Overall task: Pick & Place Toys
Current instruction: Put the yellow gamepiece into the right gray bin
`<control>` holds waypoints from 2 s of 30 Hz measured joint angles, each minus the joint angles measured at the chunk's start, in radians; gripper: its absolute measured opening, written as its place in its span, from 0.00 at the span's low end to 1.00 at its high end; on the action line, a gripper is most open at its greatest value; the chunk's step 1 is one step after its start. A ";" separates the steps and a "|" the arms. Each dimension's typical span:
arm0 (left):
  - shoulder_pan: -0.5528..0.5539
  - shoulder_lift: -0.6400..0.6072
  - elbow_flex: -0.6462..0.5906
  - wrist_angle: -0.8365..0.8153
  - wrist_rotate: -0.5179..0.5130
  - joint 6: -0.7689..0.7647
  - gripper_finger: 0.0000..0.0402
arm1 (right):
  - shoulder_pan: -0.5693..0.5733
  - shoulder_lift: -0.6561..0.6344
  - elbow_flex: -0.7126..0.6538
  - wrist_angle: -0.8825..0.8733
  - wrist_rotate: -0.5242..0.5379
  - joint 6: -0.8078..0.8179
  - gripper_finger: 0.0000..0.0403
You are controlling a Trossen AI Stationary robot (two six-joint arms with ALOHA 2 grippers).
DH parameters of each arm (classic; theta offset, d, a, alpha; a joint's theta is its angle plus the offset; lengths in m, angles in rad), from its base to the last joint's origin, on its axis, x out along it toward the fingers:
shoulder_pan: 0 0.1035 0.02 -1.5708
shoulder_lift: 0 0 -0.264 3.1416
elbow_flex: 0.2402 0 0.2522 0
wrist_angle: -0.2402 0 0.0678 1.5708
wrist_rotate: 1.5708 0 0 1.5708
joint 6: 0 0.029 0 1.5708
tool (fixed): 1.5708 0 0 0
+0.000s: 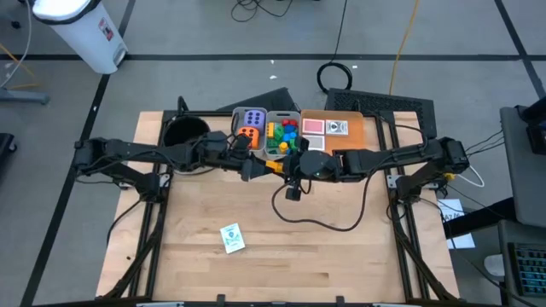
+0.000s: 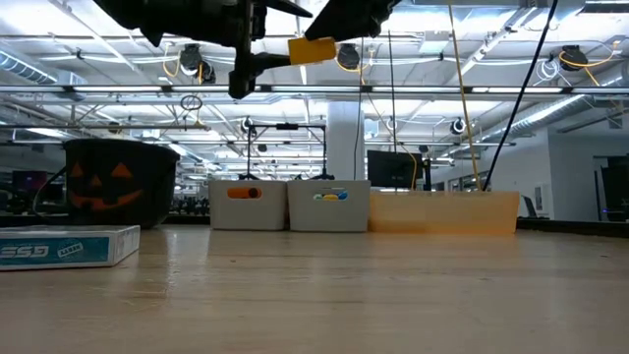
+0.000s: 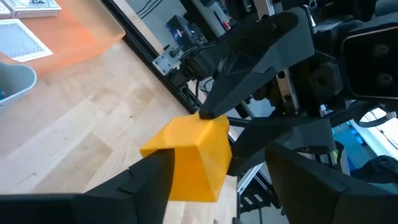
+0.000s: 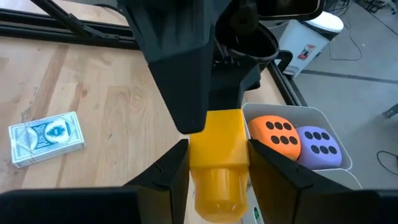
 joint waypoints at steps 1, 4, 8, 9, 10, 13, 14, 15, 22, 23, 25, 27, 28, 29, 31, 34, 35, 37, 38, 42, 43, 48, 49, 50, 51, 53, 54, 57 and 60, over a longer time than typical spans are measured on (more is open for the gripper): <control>0.001 0.000 0.000 0.000 0.000 0.000 0.62 | 0.000 0.000 0.000 0.000 0.000 0.000 0.32; 0.006 0.000 0.000 -0.001 0.004 0.000 0.54 | 0.000 0.000 0.000 0.000 -0.001 0.000 0.32; 0.007 0.000 0.000 0.000 0.015 0.000 0.41 | 0.000 0.000 0.000 0.000 -0.001 0.000 0.32; 0.007 0.000 0.000 0.000 0.016 0.000 0.38 | 0.000 0.000 0.000 0.000 -0.001 -0.001 0.32; 0.007 0.000 0.000 0.000 0.019 0.001 0.34 | 0.000 0.000 0.000 0.000 -0.001 -0.001 0.32; 0.008 0.000 0.000 -0.002 0.021 0.002 0.25 | 0.000 0.000 0.000 0.000 0.000 -0.001 0.32; 0.008 0.000 0.000 -0.002 0.020 0.004 0.23 | 0.000 0.000 0.000 0.000 0.000 -0.001 0.32; 0.008 0.000 0.000 -0.002 0.020 0.007 0.20 | 0.000 0.000 0.000 0.000 0.000 -0.001 0.32; 0.008 -0.001 0.000 0.005 0.021 0.027 0.04 | 0.000 0.000 0.000 -0.004 -0.002 -0.012 0.32; 0.008 -0.001 0.000 0.005 0.021 0.030 0.03 | 0.000 0.000 0.000 -0.004 -0.002 -0.015 0.32; 0.008 -0.001 0.000 0.011 0.025 0.031 0.02 | -0.001 0.000 0.000 -0.004 -0.021 -0.026 0.32; 0.008 -0.001 -0.001 0.023 0.034 0.043 0.03 | -0.002 -0.001 0.000 -0.002 -0.038 -0.026 0.33; 0.008 -0.001 -0.001 0.026 0.038 0.047 0.03 | -0.002 -0.002 0.001 -0.001 -0.042 -0.023 0.34; 0.007 -0.001 -0.001 0.027 0.038 0.050 0.03 | -0.002 -0.002 0.001 0.000 -0.045 -0.020 0.35; 0.011 -0.001 -0.001 0.028 0.055 0.055 0.01 | -0.001 -0.002 0.001 0.000 -0.048 -0.018 0.37; 0.025 0.000 -0.001 0.037 0.103 0.051 0.02 | -0.001 -0.007 0.001 0.006 -0.050 -0.003 0.40; 0.031 0.000 -0.001 0.044 0.124 0.047 0.02 | -0.001 -0.012 0.001 0.006 -0.050 0.007 0.41; 0.044 -0.001 0.000 0.057 0.157 0.045 0.02 | -0.002 -0.025 0.001 -0.001 -0.052 0.023 0.44; 0.049 -0.001 0.001 0.065 0.171 0.044 0.01 | -0.006 -0.033 0.001 0.000 -0.053 0.026 0.45; 0.068 -0.002 0.001 0.108 0.203 0.018 0.02 | -0.019 -0.059 0.001 -0.002 -0.053 0.028 0.50; 0.073 -0.002 0.001 0.117 0.209 0.010 0.02 | -0.022 -0.065 0.001 -0.004 -0.052 0.028 0.51; 0.106 -0.001 0.001 0.184 0.270 -0.044 0.02 | -0.032 -0.094 0.001 -0.002 -0.051 0.012 0.58; 0.115 -0.001 0.001 0.212 0.291 -0.065 0.02 | -0.032 -0.101 0.001 0.000 -0.050 0.000 0.59; 0.122 -0.002 0.001 0.238 0.309 -0.085 0.02 | -0.032 -0.106 0.001 0.006 -0.050 -0.014 0.60; 0.129 -0.002 0.001 0.258 0.320 -0.103 0.01 | -0.033 -0.110 0.001 0.014 -0.049 -0.030 0.62; 0.139 -0.002 0.001 0.292 0.326 -0.136 0.01 | -0.033 -0.111 0.001 0.038 -0.044 -0.066 0.64; 0.145 -0.002 0.001 0.313 0.329 -0.151 0.01 | -0.033 -0.110 0.001 0.052 -0.037 -0.086 0.65; 0.156 -0.003 0.001 0.347 0.336 -0.175 0.02 | -0.033 -0.103 0.001 0.122 -0.010 -0.141 0.66; 0.161 -0.001 0.001 0.340 0.330 -0.180 0.01 | -0.038 -0.093 0.001 0.181 0.000 -0.191 0.66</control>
